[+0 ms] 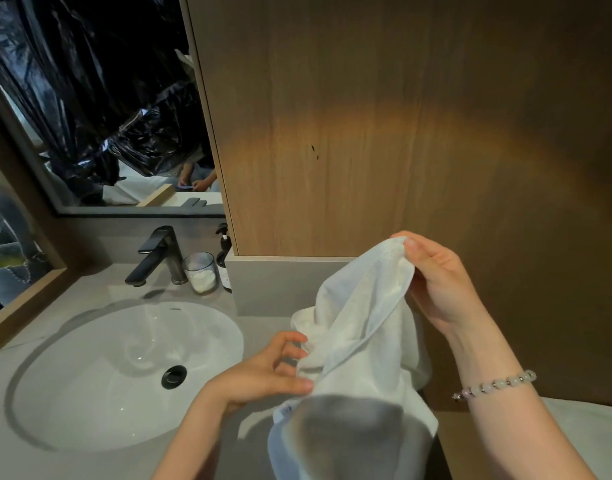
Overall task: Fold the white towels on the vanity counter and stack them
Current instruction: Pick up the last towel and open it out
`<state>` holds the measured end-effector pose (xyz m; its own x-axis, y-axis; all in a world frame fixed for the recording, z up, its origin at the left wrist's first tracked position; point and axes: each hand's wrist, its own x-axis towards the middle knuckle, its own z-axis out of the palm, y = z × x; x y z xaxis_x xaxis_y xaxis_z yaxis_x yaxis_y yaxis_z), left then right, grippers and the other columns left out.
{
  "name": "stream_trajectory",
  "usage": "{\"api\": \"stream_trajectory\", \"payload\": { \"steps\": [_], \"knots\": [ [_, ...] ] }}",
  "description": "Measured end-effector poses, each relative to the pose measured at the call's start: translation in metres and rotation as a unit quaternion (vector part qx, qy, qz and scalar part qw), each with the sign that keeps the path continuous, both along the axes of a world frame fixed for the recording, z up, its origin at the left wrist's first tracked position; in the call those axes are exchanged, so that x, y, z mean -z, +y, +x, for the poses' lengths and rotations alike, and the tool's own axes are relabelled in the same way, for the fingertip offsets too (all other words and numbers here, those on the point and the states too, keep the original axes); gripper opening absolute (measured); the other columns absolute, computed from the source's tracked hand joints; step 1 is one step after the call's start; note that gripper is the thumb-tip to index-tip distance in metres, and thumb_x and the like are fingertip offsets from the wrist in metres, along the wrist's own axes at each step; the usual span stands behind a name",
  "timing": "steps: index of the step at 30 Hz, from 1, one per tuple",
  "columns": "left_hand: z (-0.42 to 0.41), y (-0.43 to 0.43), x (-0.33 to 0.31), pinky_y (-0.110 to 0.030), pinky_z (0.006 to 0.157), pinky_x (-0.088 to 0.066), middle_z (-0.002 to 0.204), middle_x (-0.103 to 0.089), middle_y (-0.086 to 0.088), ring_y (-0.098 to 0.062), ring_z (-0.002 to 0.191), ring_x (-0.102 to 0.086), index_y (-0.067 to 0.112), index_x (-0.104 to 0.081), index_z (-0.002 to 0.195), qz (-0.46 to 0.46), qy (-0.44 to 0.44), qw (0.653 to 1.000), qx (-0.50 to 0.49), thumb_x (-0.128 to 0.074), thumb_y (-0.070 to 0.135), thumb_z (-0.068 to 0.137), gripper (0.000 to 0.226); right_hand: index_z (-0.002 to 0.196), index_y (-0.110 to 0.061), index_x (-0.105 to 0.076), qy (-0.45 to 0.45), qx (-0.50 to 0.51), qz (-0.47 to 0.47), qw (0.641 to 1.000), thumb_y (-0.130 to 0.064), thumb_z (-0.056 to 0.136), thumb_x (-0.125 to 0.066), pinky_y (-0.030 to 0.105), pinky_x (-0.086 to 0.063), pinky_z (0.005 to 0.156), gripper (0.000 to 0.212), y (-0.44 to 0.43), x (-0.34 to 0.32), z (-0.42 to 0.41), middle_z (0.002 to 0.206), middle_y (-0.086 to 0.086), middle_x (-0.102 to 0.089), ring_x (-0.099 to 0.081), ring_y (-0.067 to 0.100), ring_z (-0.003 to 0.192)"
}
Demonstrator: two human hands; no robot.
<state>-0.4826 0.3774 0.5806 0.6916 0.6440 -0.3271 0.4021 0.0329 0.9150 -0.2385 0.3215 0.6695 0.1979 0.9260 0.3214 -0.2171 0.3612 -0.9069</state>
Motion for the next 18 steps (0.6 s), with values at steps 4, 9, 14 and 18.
{"api": "stream_trajectory", "payload": {
  "steps": [4,9,14,18],
  "knots": [
    [0.015,-0.006,0.005,-0.005,0.063,-0.039,0.113,-0.060,0.002,0.014,0.060,-0.054,0.011,-0.057,0.119,0.129,-0.009,0.992,-0.010,-0.070,0.008,0.082,0.040,0.076,-0.016,-0.071,-0.014,-0.008,0.021,1.000,-0.021,0.088,-0.052,0.018,-0.049,0.062,0.023,0.005,-0.007,-0.002,0.071,-0.003,-0.064,-0.060,0.009,0.067],
    [0.011,0.000,0.011,-0.012,0.084,-0.046,0.106,-0.069,0.003,-0.002,0.095,-0.062,0.011,-0.066,0.109,0.133,-0.026,0.990,-0.043,-0.053,0.016,0.094,0.020,0.081,-0.011,-0.068,-0.005,0.003,0.024,1.000,-0.021,0.085,-0.049,0.018,-0.049,0.061,0.022,0.006,-0.018,0.008,0.070,-0.003,-0.063,-0.059,0.009,0.065],
    [0.014,0.007,-0.013,-0.008,0.069,-0.044,0.077,-0.069,0.016,0.000,0.078,-0.060,0.018,-0.062,0.092,0.175,-0.095,0.967,-0.159,-0.042,0.011,0.098,0.022,0.077,-0.016,-0.070,0.011,0.014,0.026,1.000,-0.024,0.084,-0.050,0.019,-0.050,0.060,0.022,0.008,-0.027,0.020,0.068,-0.004,-0.063,-0.059,0.009,0.064],
    [0.004,0.014,-0.058,-0.001,0.064,-0.041,0.085,-0.063,0.008,0.015,0.071,-0.057,0.025,-0.059,0.094,0.263,-0.121,0.933,-0.213,-0.038,0.014,0.099,0.025,0.075,-0.020,-0.074,0.048,0.031,0.015,0.998,-0.021,0.088,-0.048,0.020,-0.054,0.070,0.029,0.004,-0.026,0.029,0.073,-0.003,-0.066,-0.063,0.008,0.072]
  ]
}}
